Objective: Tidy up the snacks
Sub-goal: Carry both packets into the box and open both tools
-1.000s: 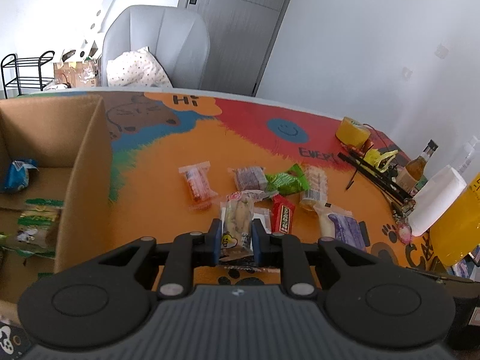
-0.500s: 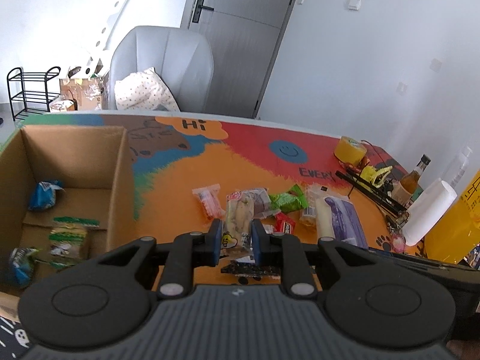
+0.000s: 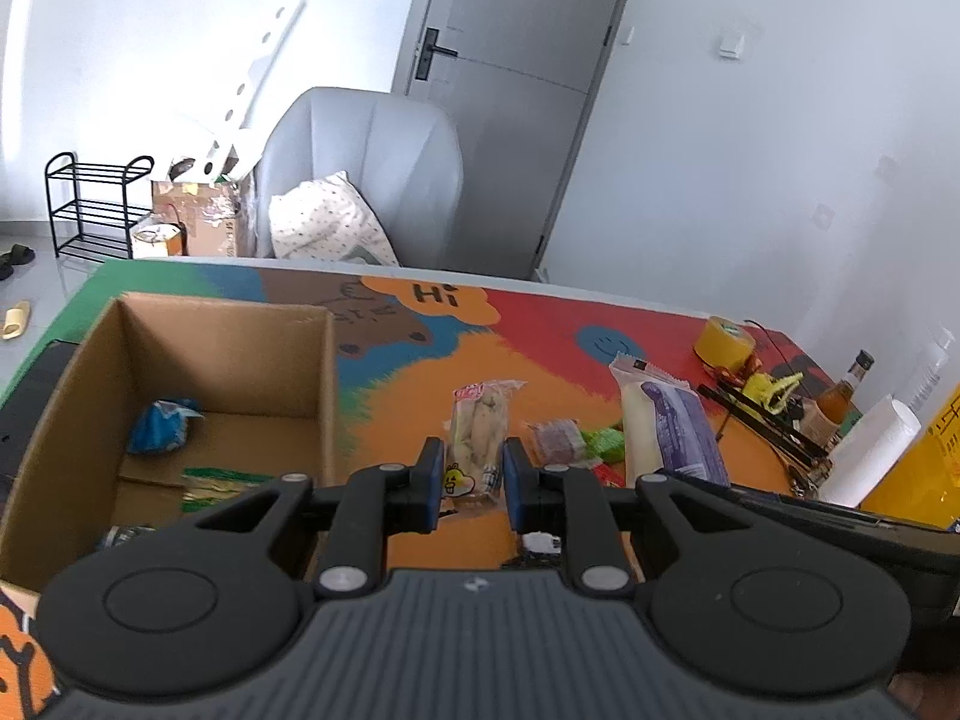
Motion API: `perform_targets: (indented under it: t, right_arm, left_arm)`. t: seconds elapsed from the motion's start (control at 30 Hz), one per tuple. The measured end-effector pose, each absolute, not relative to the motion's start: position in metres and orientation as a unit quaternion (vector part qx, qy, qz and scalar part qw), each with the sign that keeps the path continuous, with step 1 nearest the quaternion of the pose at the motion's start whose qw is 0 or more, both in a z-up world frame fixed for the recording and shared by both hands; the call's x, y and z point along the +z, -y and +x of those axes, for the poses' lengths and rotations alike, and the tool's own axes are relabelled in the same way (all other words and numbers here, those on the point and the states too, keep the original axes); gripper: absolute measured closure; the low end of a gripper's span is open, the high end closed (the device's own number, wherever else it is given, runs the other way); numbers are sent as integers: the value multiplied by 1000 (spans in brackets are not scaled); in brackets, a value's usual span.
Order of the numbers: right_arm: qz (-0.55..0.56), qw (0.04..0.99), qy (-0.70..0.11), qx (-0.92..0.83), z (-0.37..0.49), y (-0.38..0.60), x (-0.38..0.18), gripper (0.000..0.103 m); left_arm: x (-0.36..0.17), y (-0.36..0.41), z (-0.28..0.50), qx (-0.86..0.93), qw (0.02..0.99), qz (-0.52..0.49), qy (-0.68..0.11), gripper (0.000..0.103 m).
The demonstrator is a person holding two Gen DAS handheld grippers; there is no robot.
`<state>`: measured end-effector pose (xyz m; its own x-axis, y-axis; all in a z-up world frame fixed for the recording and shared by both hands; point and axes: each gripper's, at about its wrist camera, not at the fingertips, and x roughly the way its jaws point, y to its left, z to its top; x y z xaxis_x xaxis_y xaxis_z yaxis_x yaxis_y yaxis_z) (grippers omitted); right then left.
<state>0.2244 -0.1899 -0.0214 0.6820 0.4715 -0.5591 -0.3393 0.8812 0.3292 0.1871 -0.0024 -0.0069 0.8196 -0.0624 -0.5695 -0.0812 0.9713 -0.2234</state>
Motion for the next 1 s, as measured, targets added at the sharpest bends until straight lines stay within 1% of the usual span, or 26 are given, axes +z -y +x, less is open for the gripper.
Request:
perform_targets:
  t: [0.5, 1.0]
  right_arm:
    - [91, 904, -326, 260, 225, 146, -11, 76]
    - [70, 896, -328, 292, 229, 94, -5, 76]
  left_arm:
    - [3, -42, 173, 43, 948, -135, -286, 83]
    - [-11, -95, 165, 89, 937, -171, -293, 83]
